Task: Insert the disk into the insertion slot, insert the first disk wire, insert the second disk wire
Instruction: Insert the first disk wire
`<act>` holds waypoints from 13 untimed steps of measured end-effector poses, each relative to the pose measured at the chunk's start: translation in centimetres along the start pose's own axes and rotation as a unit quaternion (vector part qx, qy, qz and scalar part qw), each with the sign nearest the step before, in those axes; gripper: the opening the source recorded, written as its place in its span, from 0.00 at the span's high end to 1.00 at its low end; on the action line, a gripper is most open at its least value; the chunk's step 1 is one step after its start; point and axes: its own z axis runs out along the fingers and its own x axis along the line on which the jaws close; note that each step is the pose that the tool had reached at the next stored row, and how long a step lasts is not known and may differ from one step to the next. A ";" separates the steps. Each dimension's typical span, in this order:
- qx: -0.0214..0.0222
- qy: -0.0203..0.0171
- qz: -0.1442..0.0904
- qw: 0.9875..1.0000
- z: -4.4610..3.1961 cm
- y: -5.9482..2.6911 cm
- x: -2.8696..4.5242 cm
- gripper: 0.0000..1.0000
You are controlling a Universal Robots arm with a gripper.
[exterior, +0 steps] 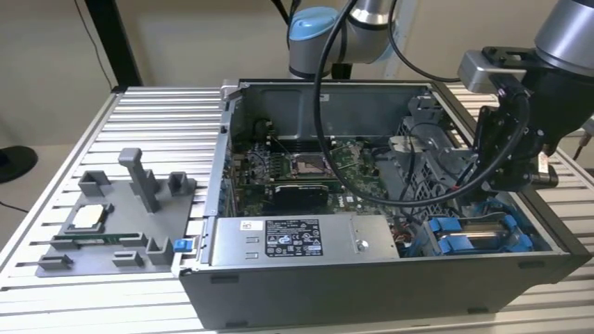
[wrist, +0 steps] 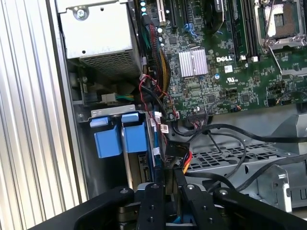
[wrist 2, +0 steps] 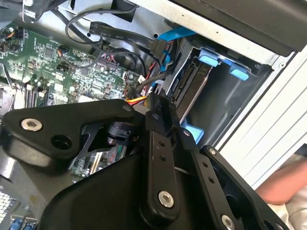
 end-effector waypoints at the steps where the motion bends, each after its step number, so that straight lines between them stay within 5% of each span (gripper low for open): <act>1: 0.000 0.000 -0.002 1.000 0.00 -0.01 0.00 1.00; 13: 0.002 0.001 -0.029 1.000 -0.02 -0.65 0.28 1.00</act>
